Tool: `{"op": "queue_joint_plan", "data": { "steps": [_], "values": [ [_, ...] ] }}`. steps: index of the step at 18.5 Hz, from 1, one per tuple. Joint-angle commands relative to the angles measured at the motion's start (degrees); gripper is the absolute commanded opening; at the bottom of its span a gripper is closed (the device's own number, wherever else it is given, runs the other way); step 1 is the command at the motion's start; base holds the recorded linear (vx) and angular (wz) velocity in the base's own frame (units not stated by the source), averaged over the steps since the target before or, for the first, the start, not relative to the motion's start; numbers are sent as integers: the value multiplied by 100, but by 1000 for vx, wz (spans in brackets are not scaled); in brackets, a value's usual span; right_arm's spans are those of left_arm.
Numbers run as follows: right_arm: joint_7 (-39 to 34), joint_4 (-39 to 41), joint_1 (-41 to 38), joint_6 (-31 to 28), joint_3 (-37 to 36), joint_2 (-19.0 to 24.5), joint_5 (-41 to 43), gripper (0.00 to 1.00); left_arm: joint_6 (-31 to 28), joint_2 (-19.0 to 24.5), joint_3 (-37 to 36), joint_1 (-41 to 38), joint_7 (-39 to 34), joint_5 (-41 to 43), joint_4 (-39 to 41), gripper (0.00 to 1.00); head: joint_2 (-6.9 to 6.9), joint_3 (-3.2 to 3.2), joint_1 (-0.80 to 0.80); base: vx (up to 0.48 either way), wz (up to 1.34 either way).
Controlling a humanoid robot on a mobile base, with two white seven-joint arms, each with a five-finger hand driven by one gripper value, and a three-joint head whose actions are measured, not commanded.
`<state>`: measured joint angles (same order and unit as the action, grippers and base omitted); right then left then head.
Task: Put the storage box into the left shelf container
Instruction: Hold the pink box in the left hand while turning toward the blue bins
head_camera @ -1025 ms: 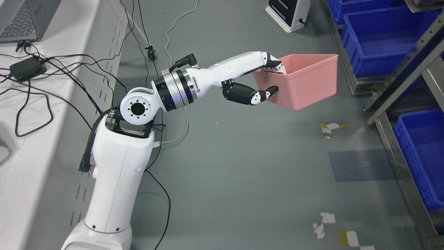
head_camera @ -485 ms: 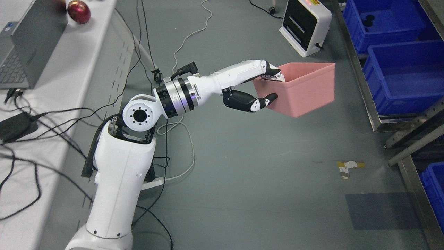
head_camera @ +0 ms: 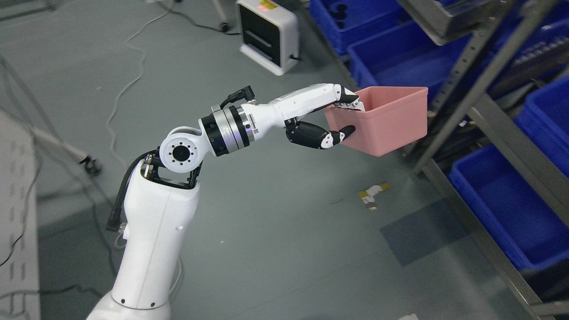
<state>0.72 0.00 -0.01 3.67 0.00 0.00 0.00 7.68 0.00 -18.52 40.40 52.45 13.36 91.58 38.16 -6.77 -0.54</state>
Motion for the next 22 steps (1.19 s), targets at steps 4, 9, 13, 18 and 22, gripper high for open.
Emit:
{"op": "queue_joint_plan", "data": {
  "steps": [4, 9, 13, 18, 22],
  "values": [
    [-2, 100, 36, 3, -17, -100, 9, 100, 14, 100, -221, -225, 10, 0, 1, 2, 0, 0, 0, 203, -1193],
    [7, 100, 36, 3, -17, -100, 9, 100, 146, 100, -687, -673, 2, 0, -17, 2, 0, 0, 0, 231, -1142],
    [7, 100, 36, 3, -17, -100, 9, 100, 356, 100, -636, -902, -42, 682, -148, 3, 0, 0, 0, 204, -877],
    [-2, 100, 36, 3, -17, -100, 9, 100, 682, 100, 540, -893, -69, 1572, -429, 3, 0, 0, 0, 174, -661],
    [7, 100, 36, 3, -17, -100, 9, 100, 691, 100, 1183, -911, -306, 1679, -623, 3, 0, 0, 0, 136, -493]
  ]
}}
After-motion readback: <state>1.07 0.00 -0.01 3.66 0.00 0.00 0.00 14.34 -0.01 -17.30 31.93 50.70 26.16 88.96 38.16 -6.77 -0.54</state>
